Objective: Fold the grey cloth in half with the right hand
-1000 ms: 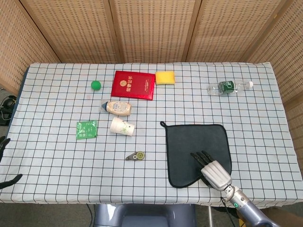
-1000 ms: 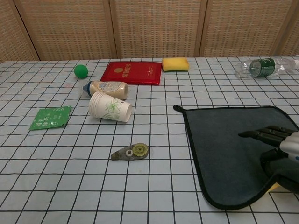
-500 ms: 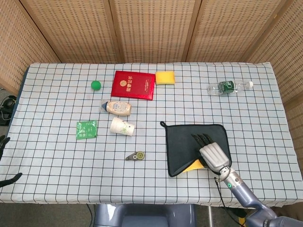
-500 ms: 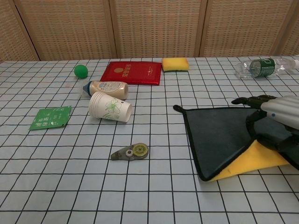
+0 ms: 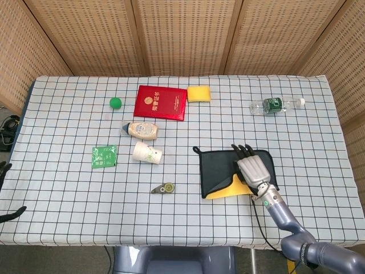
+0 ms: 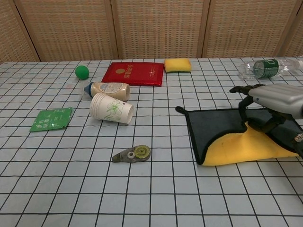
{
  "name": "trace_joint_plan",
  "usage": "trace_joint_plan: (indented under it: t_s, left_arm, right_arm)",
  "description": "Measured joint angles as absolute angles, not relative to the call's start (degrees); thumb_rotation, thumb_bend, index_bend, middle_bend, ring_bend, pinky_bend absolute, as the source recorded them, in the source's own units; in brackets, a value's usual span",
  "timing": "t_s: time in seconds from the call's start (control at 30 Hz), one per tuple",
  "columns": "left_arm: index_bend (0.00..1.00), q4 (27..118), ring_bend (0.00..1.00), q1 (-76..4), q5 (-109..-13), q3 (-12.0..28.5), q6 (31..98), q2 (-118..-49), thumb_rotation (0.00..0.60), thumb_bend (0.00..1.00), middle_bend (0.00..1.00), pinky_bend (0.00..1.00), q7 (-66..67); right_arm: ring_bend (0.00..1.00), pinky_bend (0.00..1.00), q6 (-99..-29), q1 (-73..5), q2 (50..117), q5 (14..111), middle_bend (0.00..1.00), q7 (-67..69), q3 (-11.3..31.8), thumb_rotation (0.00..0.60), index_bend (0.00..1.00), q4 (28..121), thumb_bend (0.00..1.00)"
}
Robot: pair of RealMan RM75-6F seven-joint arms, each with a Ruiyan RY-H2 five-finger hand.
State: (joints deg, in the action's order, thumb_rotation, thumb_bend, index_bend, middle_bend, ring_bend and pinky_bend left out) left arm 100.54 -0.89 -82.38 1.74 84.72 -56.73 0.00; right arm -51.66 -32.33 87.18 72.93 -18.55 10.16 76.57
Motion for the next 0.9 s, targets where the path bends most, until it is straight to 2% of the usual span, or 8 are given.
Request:
trace_joint_plan:
  t_s: [0.3,0.9]
  left_arm:
    - [0.0,100.35,0.0,-1.23,-81.72,1.87,84.04,-56.77,0.6,0.0,0.0,0.0,-0.22]
    - [0.0,99.98,0.0,-1.71,-80.48,2.12,83.01,-56.8,0.6,0.0,0.0,0.0,-0.61]
  right_arm:
    - [0.0,0.0,-50.98,-35.39,90.07,64.75,0.0,-25.31,12.85,0.6,0.62,74.4,0.67]
    - [0.0,0.0,-50.83,-39.28,93.03,59.35,0.0,-28.49,13.59,0.6,0.62,70.79,0.67]
